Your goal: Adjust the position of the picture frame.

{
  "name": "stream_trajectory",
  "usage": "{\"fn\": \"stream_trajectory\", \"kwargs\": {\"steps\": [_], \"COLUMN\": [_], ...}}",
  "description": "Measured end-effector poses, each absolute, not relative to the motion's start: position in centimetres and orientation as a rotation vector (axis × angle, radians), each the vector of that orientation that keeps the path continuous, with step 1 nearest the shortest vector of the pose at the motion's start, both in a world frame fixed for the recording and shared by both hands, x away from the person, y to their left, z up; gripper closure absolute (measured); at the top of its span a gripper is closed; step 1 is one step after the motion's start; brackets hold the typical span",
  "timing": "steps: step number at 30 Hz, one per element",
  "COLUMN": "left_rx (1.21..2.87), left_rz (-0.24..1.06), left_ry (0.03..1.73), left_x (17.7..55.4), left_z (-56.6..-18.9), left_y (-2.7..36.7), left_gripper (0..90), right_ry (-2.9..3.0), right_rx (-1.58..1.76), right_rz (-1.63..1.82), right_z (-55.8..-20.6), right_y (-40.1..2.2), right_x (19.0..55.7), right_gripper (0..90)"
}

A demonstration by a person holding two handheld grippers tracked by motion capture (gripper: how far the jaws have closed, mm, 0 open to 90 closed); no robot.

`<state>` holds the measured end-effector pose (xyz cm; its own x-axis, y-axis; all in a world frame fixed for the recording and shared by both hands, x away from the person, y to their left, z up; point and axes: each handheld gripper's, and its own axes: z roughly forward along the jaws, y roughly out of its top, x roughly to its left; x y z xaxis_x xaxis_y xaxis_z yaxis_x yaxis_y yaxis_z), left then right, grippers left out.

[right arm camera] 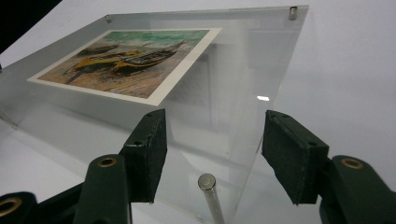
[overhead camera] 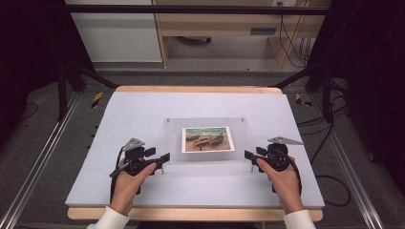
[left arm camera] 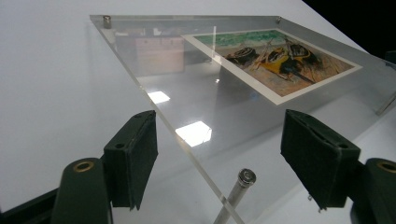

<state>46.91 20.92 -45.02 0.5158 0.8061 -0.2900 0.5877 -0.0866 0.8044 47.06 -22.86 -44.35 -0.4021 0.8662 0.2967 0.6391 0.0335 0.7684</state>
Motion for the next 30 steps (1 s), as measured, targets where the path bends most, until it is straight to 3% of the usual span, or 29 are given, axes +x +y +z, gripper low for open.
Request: {"fn": "stream_trajectory", "kwargs": {"steps": [30], "left_rx": [1.687], "left_rz": [0.044], "left_ry": [1.211], "left_x": [47.7], "left_z": [-46.3], "left_y": [21.1], "left_gripper": [23.1], "right_ry": [2.057], "right_rx": [1.667], "right_rz": [1.386], "right_z": [-44.9], "right_y": [-23.0], "right_x": [47.1], "right_gripper": [30.6]}}
